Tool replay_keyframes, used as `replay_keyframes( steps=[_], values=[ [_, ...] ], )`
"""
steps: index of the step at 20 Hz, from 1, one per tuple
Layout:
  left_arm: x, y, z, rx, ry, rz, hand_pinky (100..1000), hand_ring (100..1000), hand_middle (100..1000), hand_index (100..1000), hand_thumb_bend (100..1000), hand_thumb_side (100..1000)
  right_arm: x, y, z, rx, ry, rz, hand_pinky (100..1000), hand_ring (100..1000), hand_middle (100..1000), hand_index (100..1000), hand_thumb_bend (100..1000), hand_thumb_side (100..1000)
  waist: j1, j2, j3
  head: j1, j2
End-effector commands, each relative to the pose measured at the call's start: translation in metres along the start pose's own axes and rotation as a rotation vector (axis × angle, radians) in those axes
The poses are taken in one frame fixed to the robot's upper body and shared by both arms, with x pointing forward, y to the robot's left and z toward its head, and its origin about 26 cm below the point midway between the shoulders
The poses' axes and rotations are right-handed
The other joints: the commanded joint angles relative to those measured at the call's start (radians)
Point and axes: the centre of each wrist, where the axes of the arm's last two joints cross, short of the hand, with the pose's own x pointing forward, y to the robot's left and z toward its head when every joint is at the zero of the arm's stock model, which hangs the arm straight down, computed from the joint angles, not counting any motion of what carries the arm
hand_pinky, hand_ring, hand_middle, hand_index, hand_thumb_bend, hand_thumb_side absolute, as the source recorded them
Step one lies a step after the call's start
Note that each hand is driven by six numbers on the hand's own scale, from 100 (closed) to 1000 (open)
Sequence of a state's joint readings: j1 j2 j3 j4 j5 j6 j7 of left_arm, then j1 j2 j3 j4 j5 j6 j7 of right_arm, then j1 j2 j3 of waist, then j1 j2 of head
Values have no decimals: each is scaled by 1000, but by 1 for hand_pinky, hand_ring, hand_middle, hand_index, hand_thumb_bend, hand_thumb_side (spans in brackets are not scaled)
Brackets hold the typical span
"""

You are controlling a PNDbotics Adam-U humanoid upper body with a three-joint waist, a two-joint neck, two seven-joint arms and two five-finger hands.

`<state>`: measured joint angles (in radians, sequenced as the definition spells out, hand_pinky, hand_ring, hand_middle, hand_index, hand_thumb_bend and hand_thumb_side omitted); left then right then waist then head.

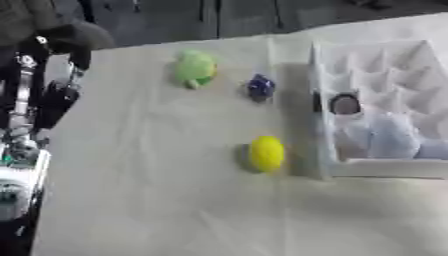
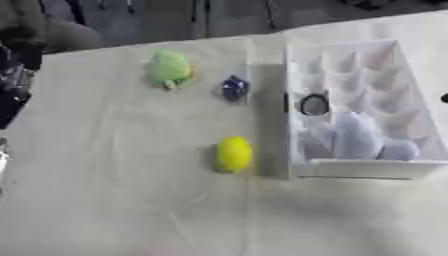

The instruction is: Pick up objects on the table and place them in the box.

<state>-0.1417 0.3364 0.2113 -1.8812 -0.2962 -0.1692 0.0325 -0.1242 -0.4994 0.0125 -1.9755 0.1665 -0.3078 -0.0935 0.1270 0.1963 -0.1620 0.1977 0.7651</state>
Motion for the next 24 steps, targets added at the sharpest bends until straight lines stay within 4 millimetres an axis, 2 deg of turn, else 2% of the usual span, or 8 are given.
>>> replay_keyframes(
  steps=[1,5,9,19,24],
  values=[
    [9,8,-11,-106,-78,-41,927,711,742,824,560,725,7,-7,-7,10,-39,33,748,579,705,912,368,748,-15,2,-2,0,5],
    [9,7,-14,-264,-119,-49,931,713,748,824,554,746,7,-8,-7,9,-40,33,748,578,705,912,368,748,-15,3,-5,1,5],
    [7,7,-15,-327,-134,-31,933,713,748,822,552,754,7,-8,-7,10,-40,33,748,578,705,912,367,748,-15,2,-6,0,5],
    [7,-16,-32,-623,-221,-20,929,710,744,822,574,771,8,-7,-9,20,-49,26,748,578,706,913,365,748,-15,-3,-22,10,4],
    [10,-32,-51,-758,-254,-106,916,715,747,822,646,746,8,-7,-9,27,-54,24,748,578,706,913,365,748,-16,-4,-34,18,3]
  ],
)
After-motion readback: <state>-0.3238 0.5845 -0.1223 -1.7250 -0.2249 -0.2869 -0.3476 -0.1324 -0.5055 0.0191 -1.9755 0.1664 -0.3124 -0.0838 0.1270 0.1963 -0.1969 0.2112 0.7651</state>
